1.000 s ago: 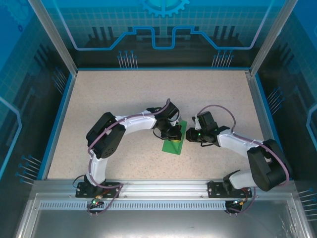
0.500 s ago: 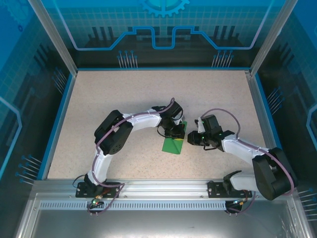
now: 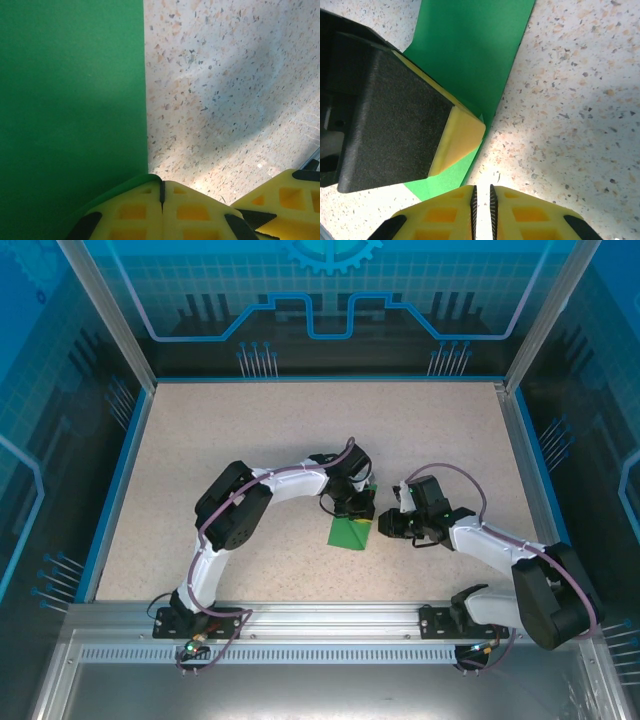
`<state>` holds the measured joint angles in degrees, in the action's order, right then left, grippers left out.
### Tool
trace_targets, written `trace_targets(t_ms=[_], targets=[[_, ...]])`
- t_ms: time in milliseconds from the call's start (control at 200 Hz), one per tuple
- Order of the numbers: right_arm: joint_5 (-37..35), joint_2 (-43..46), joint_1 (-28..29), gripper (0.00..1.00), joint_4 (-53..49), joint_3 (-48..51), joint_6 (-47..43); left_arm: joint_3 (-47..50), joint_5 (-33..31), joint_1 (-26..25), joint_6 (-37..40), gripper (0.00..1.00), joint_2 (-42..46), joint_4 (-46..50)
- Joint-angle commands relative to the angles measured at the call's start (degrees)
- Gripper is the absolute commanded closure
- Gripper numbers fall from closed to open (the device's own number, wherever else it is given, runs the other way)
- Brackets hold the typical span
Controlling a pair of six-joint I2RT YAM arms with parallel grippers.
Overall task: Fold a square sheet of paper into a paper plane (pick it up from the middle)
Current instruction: Fold the triangle a second time at the center of the table.
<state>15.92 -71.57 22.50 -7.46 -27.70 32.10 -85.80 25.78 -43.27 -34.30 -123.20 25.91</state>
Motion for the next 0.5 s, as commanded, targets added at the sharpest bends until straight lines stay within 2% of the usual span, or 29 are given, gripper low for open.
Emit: trace_targets(t_ms=[0, 290, 495], targets=[[1.5, 1.1, 0.8, 0.83, -0.1, 0.7, 0.4, -1.6, -0.4, -0.2, 1.4, 1.0, -1.6, 1.9], [1.4, 0.5, 2.9, 0.83, 0.6, 0.6, 0.5, -0.9, -3.6, -0.2, 1.1, 1.0, -1.1, 2.1], [1.5, -0.3, 3.7, 0.82, 1.2, 0.1, 0.6, -0.7, -2.6, -0.2, 0.9, 1.0, -1.4, 1.0]])
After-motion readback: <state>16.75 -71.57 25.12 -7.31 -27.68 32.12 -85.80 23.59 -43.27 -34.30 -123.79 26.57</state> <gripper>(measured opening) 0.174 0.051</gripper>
